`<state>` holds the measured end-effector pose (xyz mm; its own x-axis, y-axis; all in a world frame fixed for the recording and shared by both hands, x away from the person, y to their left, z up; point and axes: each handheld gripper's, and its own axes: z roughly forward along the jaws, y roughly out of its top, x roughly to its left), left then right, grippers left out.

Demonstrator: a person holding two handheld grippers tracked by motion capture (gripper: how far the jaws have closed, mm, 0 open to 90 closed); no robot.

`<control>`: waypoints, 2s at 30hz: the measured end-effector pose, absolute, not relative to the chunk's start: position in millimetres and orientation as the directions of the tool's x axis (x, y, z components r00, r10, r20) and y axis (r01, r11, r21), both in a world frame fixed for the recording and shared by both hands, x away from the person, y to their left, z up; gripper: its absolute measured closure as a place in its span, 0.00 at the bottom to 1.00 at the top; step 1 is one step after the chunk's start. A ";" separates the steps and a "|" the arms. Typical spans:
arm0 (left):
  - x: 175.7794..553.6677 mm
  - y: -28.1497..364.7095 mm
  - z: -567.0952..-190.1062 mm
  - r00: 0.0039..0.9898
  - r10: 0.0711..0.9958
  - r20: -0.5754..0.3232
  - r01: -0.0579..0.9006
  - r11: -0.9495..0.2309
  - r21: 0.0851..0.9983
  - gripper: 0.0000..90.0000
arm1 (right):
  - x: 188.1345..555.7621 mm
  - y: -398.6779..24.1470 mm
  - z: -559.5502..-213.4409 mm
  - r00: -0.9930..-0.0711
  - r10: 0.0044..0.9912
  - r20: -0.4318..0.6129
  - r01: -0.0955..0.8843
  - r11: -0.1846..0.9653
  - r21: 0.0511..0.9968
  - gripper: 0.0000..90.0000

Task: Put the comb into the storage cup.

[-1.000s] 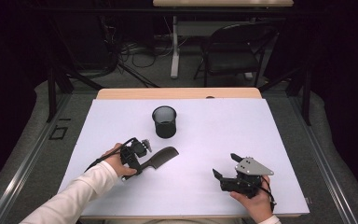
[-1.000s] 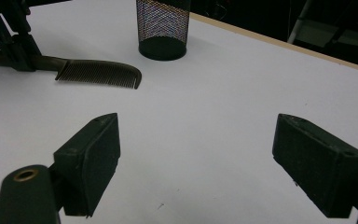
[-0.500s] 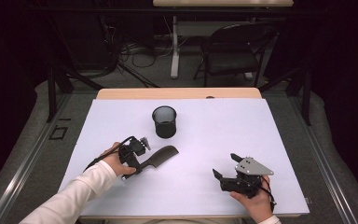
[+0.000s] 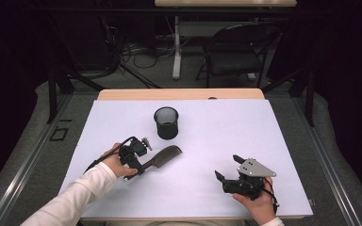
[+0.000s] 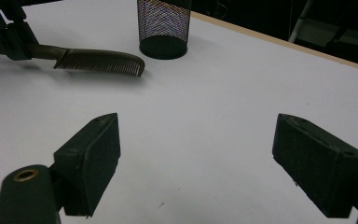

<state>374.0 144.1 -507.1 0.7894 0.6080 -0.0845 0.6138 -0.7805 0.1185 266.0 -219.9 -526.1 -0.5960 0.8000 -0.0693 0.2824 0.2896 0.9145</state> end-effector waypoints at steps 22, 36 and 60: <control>371.8 146.4 -484.1 0.780 0.624 -0.051 0.609 -0.738 0.291 0.81 | 266.2 -220.0 -526.4 -0.598 0.798 -0.074 0.284 0.297 0.912 0.17; 370.2 145.6 -471.0 0.771 0.636 -0.026 0.590 -0.699 0.405 0.81 | 266.6 -219.4 -527.3 -0.598 0.798 -0.073 0.287 0.299 0.910 0.17; 365.4 135.2 -451.5 0.763 0.647 -0.004 0.524 -0.613 0.591 0.81 | 268.7 -220.2 -529.6 -0.589 0.805 -0.069 0.301 0.298 0.906 0.17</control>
<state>365.4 135.2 -451.5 0.7626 0.6468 -0.0042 0.5236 -0.6134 0.5913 268.7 -220.2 -529.6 -0.5893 0.8050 -0.0686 0.3015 0.2980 0.9057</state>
